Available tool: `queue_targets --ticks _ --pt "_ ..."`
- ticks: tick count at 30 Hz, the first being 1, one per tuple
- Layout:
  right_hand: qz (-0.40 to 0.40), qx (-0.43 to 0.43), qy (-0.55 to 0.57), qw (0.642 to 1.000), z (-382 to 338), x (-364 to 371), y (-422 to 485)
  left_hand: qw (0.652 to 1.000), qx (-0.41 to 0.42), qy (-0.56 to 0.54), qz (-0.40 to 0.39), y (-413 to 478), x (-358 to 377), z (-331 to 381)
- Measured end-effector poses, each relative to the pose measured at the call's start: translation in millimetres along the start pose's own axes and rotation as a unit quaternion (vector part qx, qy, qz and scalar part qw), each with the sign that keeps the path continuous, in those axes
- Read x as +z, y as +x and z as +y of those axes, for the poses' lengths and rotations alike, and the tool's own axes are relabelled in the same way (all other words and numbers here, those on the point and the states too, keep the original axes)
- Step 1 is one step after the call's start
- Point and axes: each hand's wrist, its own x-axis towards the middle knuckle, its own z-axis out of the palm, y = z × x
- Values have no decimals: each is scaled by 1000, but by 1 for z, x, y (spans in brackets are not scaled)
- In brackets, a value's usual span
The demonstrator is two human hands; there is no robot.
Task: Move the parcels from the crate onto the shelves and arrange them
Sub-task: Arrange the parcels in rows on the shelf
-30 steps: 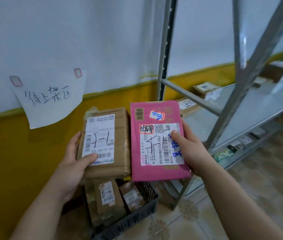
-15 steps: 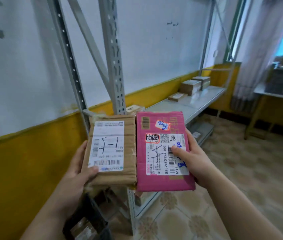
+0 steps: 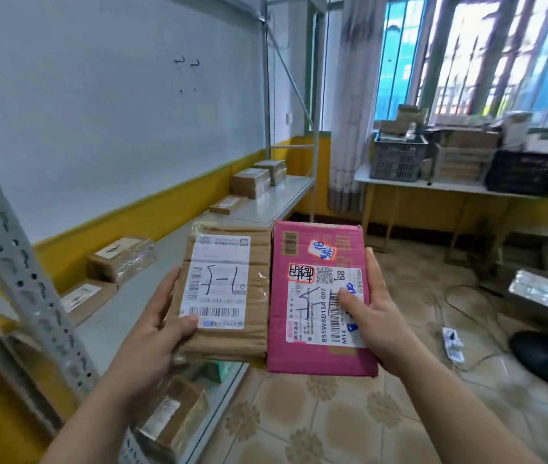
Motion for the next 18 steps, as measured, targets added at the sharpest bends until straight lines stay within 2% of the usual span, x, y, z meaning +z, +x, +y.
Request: queue_targets --ticks 8,12,18 --pt "70 9 -41 997 12 -29 116 998 -8 -31 -60 140 50 -36" --pt "72 31 -42 996 13 -35 193 996 -33 -34 -81 220 64 -44" --pt "89 60 -42 993 18 -65 278 984 -46 5 -173 322 100 -49"
